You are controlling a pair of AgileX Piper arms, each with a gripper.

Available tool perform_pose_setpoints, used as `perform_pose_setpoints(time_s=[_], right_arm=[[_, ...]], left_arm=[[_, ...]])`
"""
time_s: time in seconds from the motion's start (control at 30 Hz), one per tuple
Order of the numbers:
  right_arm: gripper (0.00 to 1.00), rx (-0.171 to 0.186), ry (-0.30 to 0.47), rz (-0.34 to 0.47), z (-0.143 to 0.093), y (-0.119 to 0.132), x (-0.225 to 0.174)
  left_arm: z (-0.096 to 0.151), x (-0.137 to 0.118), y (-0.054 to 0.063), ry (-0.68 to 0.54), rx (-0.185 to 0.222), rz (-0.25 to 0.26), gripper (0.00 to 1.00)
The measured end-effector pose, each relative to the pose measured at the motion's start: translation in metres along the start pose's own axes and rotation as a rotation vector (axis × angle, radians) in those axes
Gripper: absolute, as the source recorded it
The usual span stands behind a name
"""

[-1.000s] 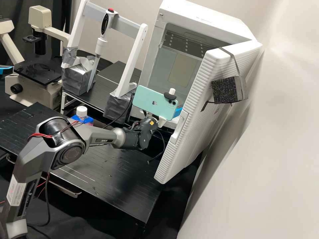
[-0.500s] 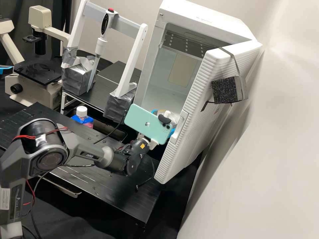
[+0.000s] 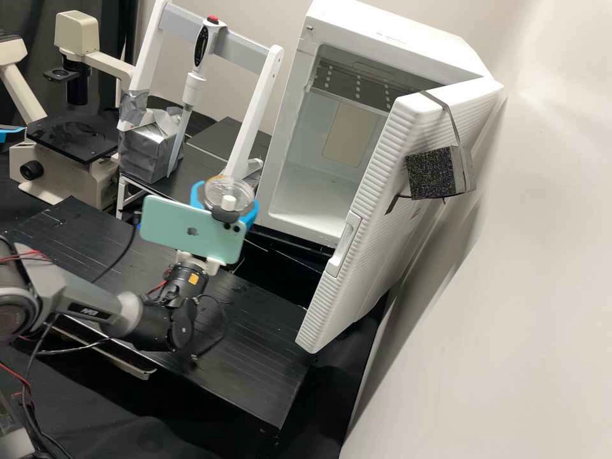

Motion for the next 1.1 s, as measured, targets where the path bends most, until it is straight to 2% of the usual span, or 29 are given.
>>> perform_pose_setpoints(time_s=[0.3,0.43,0.63,0.87,1.0,1.1], right_arm=[[0.0,0.012,0.208,-0.17,-0.052,-0.041,0.009],[0.0,0.003,0.273,-0.238,-0.071,-0.055,0.018],[0.0,-0.057,0.344,-0.302,-0.1,-0.065,0.039],[0.0,-0.09,0.432,-0.363,-0.129,-0.076,0.071],[0.0,-0.084,0.477,-0.442,-0.148,-0.095,0.1],[0.0,-0.086,0.474,-0.474,-0.15,-0.107,0.117]], left_arm=[[0.0,0.0,0.0,0.0,0.0,0.0,1.0],[0.0,0.0,0.0,0.0,0.0,0.0,1.0],[0.0,0.0,0.0,0.0,0.0,0.0,1.0],[0.0,0.0,0.0,0.0,0.0,0.0,1.0],[0.0,0.0,0.0,0.0,0.0,0.0,1.0],[0.0,0.0,0.0,0.0,0.0,0.0,1.0]])
